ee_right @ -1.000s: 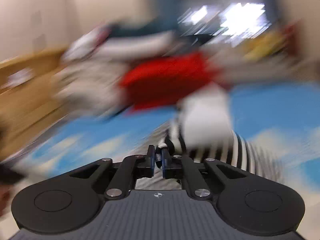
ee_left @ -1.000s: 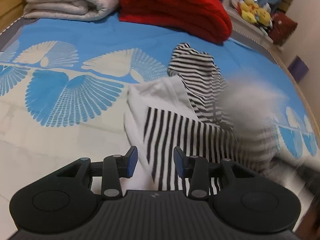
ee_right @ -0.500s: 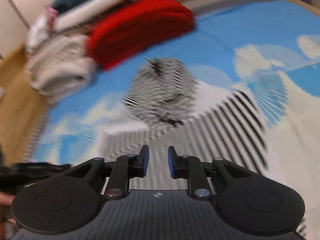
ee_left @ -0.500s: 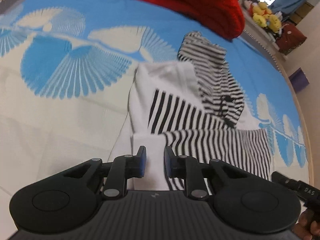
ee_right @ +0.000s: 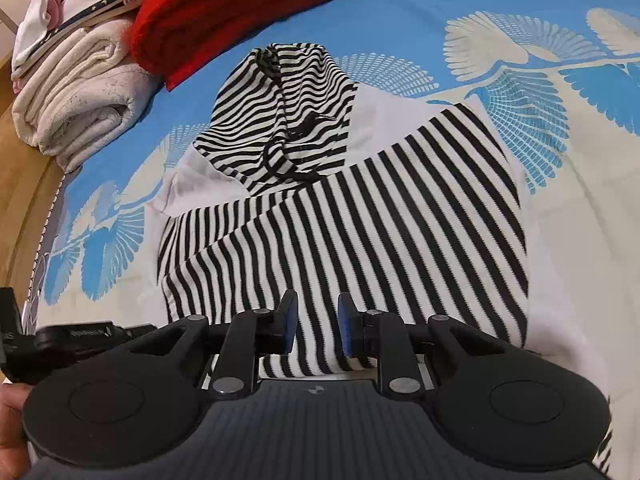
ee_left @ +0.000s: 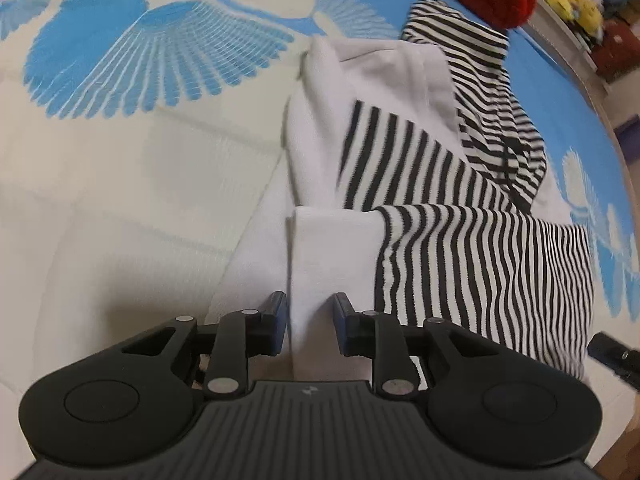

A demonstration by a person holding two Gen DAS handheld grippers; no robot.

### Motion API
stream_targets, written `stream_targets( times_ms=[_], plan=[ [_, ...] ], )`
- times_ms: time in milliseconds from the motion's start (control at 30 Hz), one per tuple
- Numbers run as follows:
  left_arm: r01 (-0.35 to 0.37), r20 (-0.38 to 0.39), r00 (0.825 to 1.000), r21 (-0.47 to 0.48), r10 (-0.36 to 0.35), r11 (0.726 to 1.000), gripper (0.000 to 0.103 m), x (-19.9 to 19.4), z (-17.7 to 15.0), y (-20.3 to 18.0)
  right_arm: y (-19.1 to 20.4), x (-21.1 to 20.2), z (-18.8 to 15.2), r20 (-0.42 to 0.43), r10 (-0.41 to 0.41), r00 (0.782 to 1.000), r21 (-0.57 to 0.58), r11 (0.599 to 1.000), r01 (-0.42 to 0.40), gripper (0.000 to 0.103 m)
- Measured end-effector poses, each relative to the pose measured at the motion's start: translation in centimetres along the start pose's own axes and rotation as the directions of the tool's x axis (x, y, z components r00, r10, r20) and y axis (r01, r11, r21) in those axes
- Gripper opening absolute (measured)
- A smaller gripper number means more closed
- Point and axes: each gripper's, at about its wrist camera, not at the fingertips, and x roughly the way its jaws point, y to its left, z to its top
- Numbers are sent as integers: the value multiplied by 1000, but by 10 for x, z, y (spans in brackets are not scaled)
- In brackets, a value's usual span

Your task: Fold small clothes

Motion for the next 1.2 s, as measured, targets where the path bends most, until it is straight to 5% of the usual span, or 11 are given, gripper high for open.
stream_targets(
  times_ms=[33, 167, 233, 400, 567, 667, 767, 967, 1100, 1200],
  plan=[
    [-14, 25, 1000, 18, 14, 1000, 0, -3, 0, -3, -2, 1, 0, -2, -6, 1000, 3, 1000, 6, 24],
    [-30, 292, 956, 115, -5, 993, 1, -49, 5, -23, -13, 6, -1, -2, -49, 999, 32, 998, 49, 24],
    [-31, 336, 942, 125, -13, 992, 1, -62, 7, -26, -19, 9, -1, -2, -71, 997, 52, 996, 71, 24],
    [-106, 269, 960, 97, 77, 990, 2, -52, 4, -20, -35, 21, -8, -33, -145, 989, 110, 983, 148, 24],
    [-44, 323, 946, 158, -10, 987, 2, -70, 0, -30, -57, 33, -17, -113, -159, 981, 222, 958, 181, 24],
    [39, 170, 983, 165, -67, 985, 6, -44, -4, -34, -56, 32, -16, -103, -171, 980, 211, 959, 189, 24],
    [-2, -26, 1000, 166, 6, 986, 7, -2, -17, -29, -54, 33, -15, -96, -181, 979, 189, 962, 197, 24],
    [-44, 76, 997, 243, 26, 969, 9, -18, -20, -43, -58, 29, -8, -83, -182, 980, 188, 963, 195, 24],
    [-45, -3, 999, 206, 47, 978, 12, -1, -20, -37, -61, 28, -4, -75, -209, 975, 138, 966, 217, 24],
    [-79, 57, 996, 217, 68, 973, 15, -14, -16, -46, -72, 28, -5, -99, -215, 971, 197, 953, 231, 23]
  ],
)
